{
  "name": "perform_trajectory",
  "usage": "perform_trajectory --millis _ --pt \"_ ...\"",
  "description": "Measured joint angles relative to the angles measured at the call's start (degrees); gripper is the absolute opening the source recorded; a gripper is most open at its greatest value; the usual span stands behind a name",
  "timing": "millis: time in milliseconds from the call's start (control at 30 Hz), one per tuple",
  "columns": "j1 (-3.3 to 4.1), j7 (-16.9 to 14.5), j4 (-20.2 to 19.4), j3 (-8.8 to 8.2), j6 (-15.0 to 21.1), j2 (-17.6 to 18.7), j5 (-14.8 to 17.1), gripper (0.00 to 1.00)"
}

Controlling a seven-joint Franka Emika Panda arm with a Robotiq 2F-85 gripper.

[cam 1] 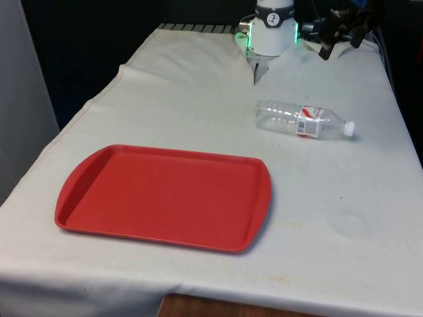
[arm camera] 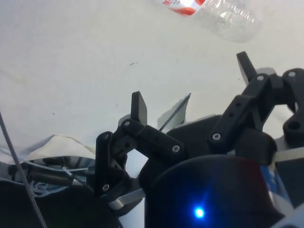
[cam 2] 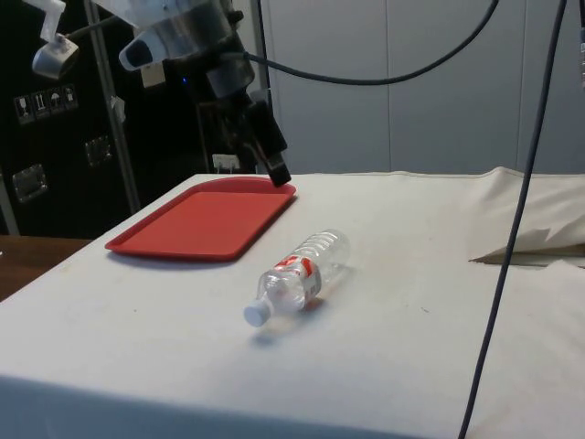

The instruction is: Place the bottle upright on the tray.

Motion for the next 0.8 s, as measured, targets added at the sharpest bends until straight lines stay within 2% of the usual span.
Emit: perform_trajectory --millis 800 --pt "0.34 -1.03 0.06 0.74 -3.38 1.2 -7.79 1.0"
